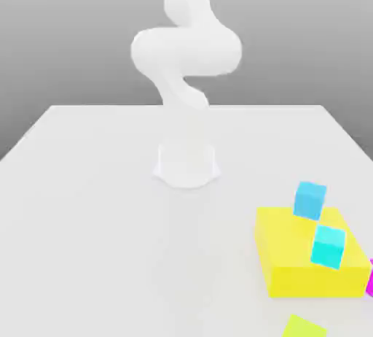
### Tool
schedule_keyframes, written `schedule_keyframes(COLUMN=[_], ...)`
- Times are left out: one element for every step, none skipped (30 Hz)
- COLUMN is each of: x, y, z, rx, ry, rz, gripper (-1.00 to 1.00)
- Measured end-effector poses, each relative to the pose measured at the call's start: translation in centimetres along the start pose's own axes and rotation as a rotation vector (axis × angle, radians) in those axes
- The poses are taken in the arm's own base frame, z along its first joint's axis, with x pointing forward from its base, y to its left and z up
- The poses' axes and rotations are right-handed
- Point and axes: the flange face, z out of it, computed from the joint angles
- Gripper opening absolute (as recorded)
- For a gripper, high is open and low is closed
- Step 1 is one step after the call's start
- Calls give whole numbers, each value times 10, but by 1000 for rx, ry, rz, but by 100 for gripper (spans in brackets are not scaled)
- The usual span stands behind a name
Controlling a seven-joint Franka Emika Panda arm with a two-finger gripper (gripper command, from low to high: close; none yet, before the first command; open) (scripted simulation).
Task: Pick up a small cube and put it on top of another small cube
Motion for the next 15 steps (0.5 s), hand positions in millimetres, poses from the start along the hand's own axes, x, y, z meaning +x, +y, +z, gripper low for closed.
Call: schedule_keyframes(x=[-1,-2,-5,-7,-11,-15,-20,-25,-31,-37,-44,-52,-60,-68,-77], y=[-4,-7,-10,-13,-16,-18,-20,-22,-24,-25,-26,-27,-27,-27,-27], z=[18,36,53,71,88,105,122,139,156,173,190,206,223,239,255], rx=[-8,-16,-23,-30,-37,-44,-51,-58,-65,-72,-79,-86,-93,-100,-107], ry=[-29,-56,-83,-108,-134,-160,-185,-210,-235,-260,-285,-309,-333,-357,-381], rz=[-30,-58,-86,-114,-142,-170,-199,-227,-255,-283,-312,-341,-370,-399,-428], gripper=[0,0,0,0,0,0,0,0,0,0,0,0,0,0,0])
